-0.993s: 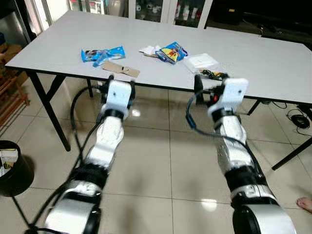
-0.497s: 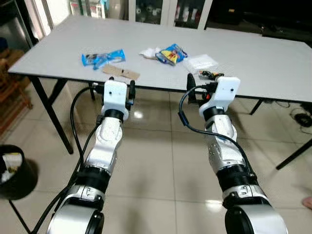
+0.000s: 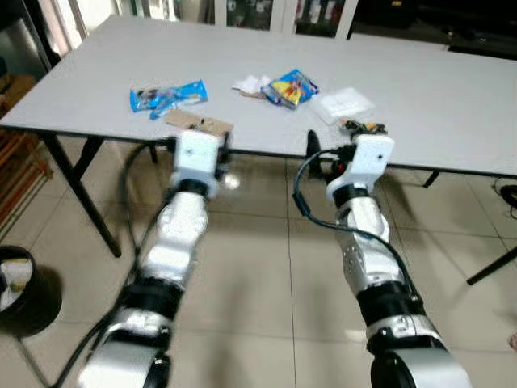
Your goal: Picking trash to rubbish bin
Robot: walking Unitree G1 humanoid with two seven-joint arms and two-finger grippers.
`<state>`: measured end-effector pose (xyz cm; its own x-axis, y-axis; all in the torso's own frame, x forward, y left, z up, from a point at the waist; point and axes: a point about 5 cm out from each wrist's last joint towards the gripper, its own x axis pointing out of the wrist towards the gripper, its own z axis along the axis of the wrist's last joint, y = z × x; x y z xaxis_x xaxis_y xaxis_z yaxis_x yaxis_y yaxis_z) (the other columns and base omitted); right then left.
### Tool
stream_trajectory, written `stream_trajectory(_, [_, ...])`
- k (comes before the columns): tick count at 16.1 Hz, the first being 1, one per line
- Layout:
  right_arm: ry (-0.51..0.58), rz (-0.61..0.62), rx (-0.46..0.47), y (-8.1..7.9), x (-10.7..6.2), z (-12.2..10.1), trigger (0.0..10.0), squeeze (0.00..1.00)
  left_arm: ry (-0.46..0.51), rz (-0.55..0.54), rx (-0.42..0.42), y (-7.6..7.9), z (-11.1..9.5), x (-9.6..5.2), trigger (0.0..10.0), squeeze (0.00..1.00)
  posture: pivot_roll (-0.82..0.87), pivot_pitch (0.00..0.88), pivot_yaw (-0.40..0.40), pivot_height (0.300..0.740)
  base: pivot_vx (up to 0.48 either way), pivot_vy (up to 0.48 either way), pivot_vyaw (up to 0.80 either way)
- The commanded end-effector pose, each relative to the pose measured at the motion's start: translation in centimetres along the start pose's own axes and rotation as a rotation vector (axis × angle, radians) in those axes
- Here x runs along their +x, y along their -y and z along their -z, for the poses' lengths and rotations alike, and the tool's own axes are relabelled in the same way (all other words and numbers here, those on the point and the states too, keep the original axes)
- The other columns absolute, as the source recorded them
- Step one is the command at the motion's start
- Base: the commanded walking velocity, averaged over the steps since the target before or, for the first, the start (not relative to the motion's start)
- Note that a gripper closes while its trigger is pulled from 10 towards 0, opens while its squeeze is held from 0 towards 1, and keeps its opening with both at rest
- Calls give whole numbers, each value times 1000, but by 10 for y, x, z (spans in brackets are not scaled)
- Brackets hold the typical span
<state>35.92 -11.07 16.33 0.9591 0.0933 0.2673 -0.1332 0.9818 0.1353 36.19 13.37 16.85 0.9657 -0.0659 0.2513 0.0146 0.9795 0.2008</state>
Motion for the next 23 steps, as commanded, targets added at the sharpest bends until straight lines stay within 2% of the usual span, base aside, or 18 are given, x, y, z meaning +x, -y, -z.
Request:
stream_trajectory(1, [20,21,-4,8,1,-7,10000,0,9,20,-5,7,-4,1,10000,0,-36,0,-82,740,412,0,0])
stream_trajectory(3, [16,13,-5,8,0,-6,10000,0,1,2,-1,2,-3,1,10000,0,-38,0,-89,740,420,0,0])
stream_trajectory(8, [11,7,-8,10,1,-8,10000,0,-2,17,-15,12,-2,-5,10000,0,-38,0,-107,740,435,0,0])
stream_trajectory(10, [7,3,-6,8,1,-8,10000,0,-3,20,-16,12,-1,-6,10000,0,-32,0,-111,740,437,0,0])
stream_trajectory(17, [-3,-3,25,2,1,-5,10000,0,-16,18,8,6,-2,-5,10000,0,-25,10,-83,740,351,0,-237])
stream_trajectory(23, [-3,-2,21,2,1,-6,10000,0,-23,33,9,10,-3,-3,10000,0,-28,24,-87,740,318,0,0])
